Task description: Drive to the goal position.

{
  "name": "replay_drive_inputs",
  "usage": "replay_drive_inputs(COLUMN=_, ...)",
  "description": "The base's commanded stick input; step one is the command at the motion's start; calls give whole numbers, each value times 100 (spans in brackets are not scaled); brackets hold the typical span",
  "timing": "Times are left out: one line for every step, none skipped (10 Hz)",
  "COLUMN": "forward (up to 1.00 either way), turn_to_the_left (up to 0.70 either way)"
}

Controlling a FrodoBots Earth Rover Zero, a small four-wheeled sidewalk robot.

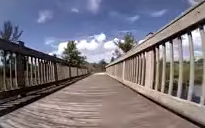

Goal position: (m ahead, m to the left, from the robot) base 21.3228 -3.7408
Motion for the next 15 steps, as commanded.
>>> replay_drive_inputs(forward=85, turn_to_the_left=0)
replay_drive_inputs(forward=85, turn_to_the_left=0)
replay_drive_inputs(forward=85, turn_to_the_left=0)
replay_drive_inputs(forward=85, turn_to_the_left=0)
replay_drive_inputs(forward=85, turn_to_the_left=0)
replay_drive_inputs(forward=85, turn_to_the_left=0)
replay_drive_inputs(forward=85, turn_to_the_left=0)
replay_drive_inputs(forward=85, turn_to_the_left=0)
replay_drive_inputs(forward=85, turn_to_the_left=0)
replay_drive_inputs(forward=85, turn_to_the_left=0)
replay_drive_inputs(forward=85, turn_to_the_left=0)
replay_drive_inputs(forward=85, turn_to_the_left=0)
replay_drive_inputs(forward=85, turn_to_the_left=0)
replay_drive_inputs(forward=85, turn_to_the_left=0)
replay_drive_inputs(forward=85, turn_to_the_left=0)
